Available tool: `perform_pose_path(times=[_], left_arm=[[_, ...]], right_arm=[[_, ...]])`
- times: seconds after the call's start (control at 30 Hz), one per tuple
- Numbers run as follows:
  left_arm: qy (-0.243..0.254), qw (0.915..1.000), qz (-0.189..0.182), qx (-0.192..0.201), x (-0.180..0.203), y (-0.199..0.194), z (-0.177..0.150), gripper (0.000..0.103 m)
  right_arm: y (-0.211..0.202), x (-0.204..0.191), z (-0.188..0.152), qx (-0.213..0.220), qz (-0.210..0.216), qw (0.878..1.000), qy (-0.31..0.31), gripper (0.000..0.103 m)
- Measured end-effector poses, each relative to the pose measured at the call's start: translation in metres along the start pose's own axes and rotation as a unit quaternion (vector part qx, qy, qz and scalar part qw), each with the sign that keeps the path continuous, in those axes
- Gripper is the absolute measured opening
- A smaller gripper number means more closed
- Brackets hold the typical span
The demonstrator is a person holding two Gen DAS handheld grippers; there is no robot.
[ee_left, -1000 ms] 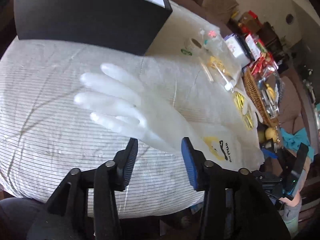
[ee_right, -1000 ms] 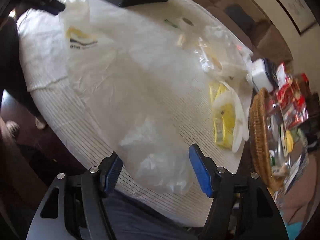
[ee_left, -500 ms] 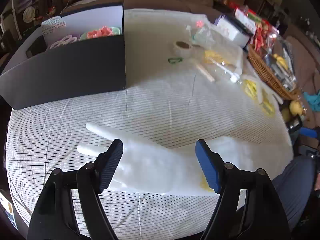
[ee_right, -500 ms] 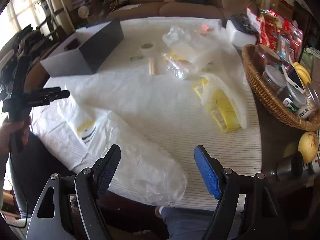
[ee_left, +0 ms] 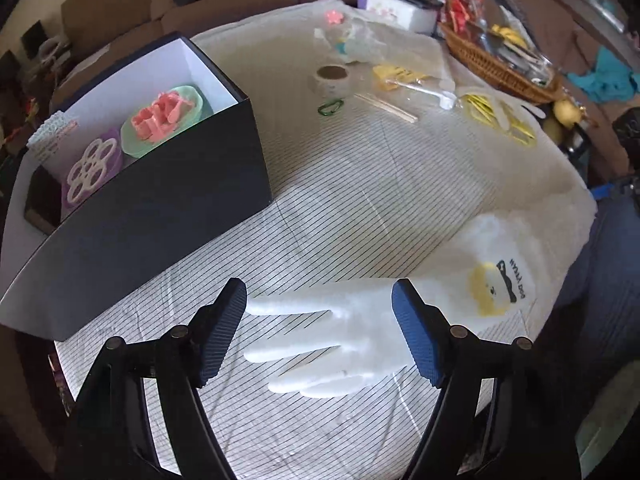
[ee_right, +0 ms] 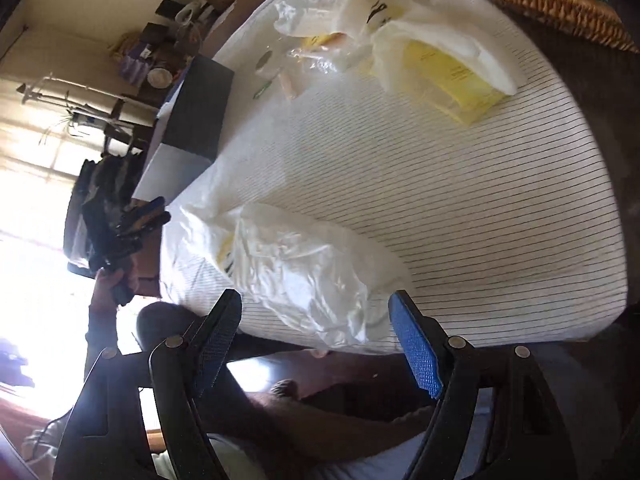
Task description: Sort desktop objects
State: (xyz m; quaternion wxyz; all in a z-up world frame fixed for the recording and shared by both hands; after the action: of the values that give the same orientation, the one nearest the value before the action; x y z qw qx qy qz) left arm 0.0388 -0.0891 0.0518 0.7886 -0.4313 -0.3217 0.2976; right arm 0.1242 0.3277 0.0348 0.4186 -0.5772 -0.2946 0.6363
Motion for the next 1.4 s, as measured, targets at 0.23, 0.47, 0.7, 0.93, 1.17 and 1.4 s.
perform_pose_path(times=[0.23,0.47,0.7,0.93,1.17,1.4], left_arm=[[0.026,0.998,-0.026,-0.051,-0.027,0.017,-0.001,0.073],[0.076,0.9928,-0.044,-0.082,-0.019,0.041,-0.007,0.073],[0.089,0.9818,-0.102,-0.134,-0.005,0.063,-0.01,0.058],[0.093,0.9849,-0.139,-0.045,0.013,0.018,-0.006,0.008],[0.008,0.9903,-0.103,0.093,-0.004,-0.061,0.022,0.008],[0.095,0.9716,-0.129,0.174,0.092,-0.124,0.09,0.05]], right_arm=[[0.023,0.003,0.013,-0.04,0.075,0.996,0.03,0.027],[0.008,0.0,0.01,-0.032,0.113,0.993,0.026,0.036],[0.035,-0.015,0.014,-0.057,0.098,0.994,0.01,0.048],[-0.005,-0.028,0.028,0.035,0.106,0.994,0.002,0.011],[-0.112,-0.086,0.071,0.132,0.106,0.984,-0.053,0.011],[-0.259,-0.227,0.117,0.247,0.037,0.949,-0.194,0.01]])
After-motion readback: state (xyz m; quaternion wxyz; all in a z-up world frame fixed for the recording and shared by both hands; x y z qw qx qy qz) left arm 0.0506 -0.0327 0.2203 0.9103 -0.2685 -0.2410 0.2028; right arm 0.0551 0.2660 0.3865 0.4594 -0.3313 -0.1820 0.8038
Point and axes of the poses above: each gripper's, at about its wrist camera, not at the fingertips, and y roughly the way its jaws point, x to its right, z to its top, the point moved 5 cm from there along y, roughly the way its jaws point, and after that the axes turned 13 degrees about -z, right-handed, at the moved point
